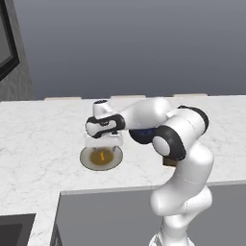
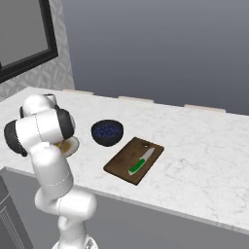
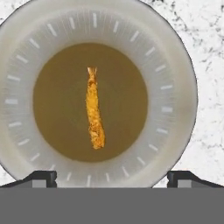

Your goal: Pick up the knife from the drawer and place it on the cutting board. Then place the meat from the plate to the cutting board.

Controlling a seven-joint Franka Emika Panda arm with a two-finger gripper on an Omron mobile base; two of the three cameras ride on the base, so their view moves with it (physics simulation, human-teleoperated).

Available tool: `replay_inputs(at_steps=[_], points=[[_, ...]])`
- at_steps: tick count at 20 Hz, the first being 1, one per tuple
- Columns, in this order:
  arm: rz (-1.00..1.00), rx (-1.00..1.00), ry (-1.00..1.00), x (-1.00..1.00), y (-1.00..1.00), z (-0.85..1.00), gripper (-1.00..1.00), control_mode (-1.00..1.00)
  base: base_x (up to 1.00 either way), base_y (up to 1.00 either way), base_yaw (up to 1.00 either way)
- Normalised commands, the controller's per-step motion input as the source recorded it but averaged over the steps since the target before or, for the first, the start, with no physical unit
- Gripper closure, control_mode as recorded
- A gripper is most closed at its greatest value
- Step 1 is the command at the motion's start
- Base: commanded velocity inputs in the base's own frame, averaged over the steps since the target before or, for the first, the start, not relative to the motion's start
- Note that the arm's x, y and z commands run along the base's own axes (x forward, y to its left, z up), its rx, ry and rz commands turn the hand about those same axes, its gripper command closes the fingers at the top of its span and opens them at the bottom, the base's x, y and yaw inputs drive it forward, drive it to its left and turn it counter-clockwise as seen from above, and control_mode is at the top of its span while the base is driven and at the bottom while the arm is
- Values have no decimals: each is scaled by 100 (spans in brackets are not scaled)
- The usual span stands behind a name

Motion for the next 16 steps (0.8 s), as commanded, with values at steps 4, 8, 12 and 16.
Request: replay_inputs(at_steps=[4, 8, 12, 16], points=[[0, 0, 9, 34, 19, -36, -100, -100, 0, 0, 0], [0, 0, 6, 29, 8, -29, -100, -100, 0, 0, 0], [0, 0, 0, 18, 8, -16, -100, -100, 0, 0, 0], [0, 0, 0, 0, 0, -14, -100, -100, 0, 0, 0]])
